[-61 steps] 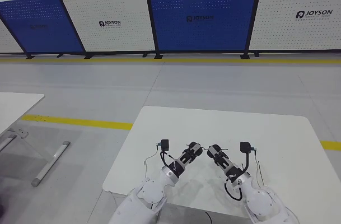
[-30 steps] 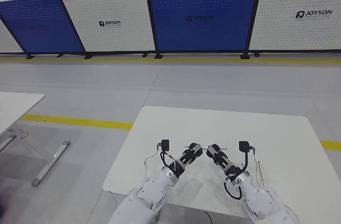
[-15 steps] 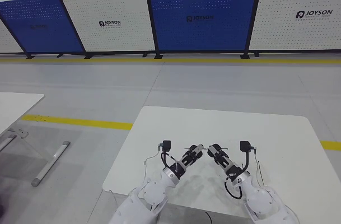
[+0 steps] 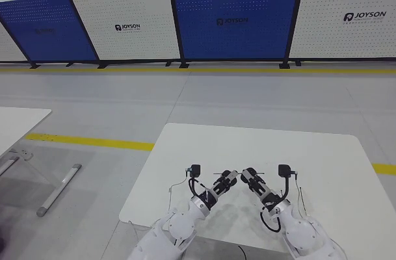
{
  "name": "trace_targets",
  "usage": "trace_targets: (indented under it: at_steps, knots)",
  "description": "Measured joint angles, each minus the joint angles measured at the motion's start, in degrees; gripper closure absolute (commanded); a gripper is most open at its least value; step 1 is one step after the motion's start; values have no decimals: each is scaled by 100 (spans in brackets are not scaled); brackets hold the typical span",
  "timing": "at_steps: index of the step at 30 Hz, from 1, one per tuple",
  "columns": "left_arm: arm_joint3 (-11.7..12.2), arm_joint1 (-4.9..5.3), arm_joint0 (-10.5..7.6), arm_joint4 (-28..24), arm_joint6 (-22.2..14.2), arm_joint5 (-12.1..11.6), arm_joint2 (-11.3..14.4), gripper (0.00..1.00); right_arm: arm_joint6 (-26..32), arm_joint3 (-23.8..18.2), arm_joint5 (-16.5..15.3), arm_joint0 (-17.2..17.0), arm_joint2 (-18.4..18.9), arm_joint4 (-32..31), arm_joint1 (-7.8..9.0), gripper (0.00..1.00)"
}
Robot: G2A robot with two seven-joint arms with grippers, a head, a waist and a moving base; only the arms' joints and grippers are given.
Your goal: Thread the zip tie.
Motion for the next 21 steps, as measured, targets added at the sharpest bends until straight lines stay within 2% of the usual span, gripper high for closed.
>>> trace_targets:
  at_steps: [2,5,21]
  knots:
    - [11,1,-6,-8,-5,19,6,84,-11,-16,0,-7,-2,-6,0,100]
    - [38,0,-33,-20,-14,57,19,100,-20,-32,0,-18,-1,-8,1,100]
    - [73,9,-59,-109,-11,33,27,100,-12,-75,0,-50,2,-34,15,100]
